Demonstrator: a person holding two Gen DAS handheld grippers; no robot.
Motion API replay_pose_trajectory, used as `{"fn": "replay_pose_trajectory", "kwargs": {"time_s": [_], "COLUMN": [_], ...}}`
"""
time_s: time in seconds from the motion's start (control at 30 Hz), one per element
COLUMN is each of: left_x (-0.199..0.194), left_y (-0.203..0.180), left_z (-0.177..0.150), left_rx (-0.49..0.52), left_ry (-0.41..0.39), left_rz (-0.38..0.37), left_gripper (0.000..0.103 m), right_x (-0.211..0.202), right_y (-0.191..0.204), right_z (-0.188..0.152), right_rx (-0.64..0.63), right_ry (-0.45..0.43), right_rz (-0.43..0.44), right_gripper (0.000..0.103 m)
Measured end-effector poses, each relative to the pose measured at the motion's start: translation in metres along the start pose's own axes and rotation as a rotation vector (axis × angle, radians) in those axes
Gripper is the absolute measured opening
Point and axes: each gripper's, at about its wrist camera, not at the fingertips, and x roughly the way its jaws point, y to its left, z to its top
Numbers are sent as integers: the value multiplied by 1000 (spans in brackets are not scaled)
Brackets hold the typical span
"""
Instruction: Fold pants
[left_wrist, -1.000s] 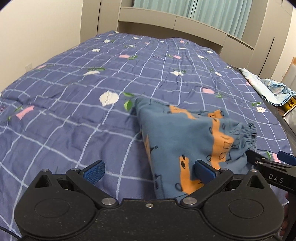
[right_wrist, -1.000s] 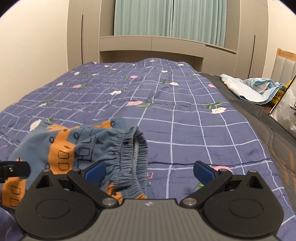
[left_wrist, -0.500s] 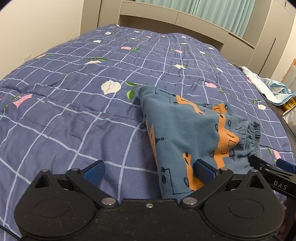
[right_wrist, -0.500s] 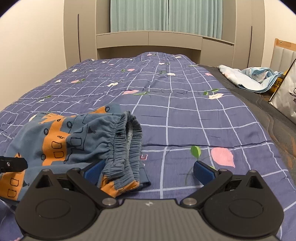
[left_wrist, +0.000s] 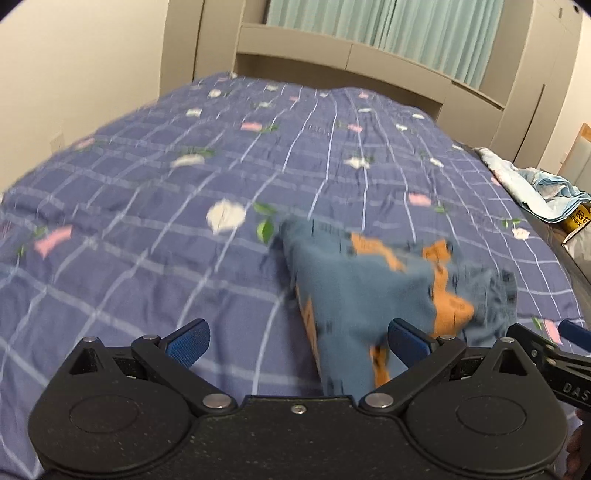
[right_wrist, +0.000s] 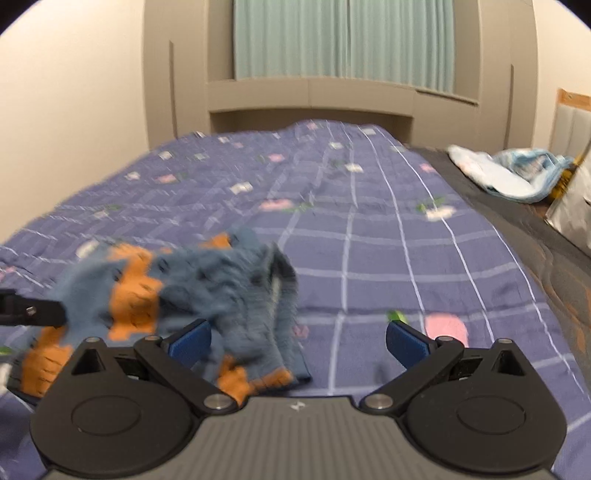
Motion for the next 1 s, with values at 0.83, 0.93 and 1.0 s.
{"fn": "replay_pose_trajectory", "kwargs": {"time_s": [0.83,0.93,1.0], "left_x": [58,38,28], "left_y": [3,3,1], "left_z": [20,14,8], "left_rx": [54,35,29], "left_ry": [19,11,20], "left_rz": [-5,-35,-67], "left_gripper": [102,102,102], "right_x": [62,49,42], "right_y": [-4,-1,0], "right_z": [22,18,13], "right_rx": [-53,-53,-53], "right_ry": [39,30,40], "right_rz": [-48,-45,-29], "right_gripper": [103,103,103]}}
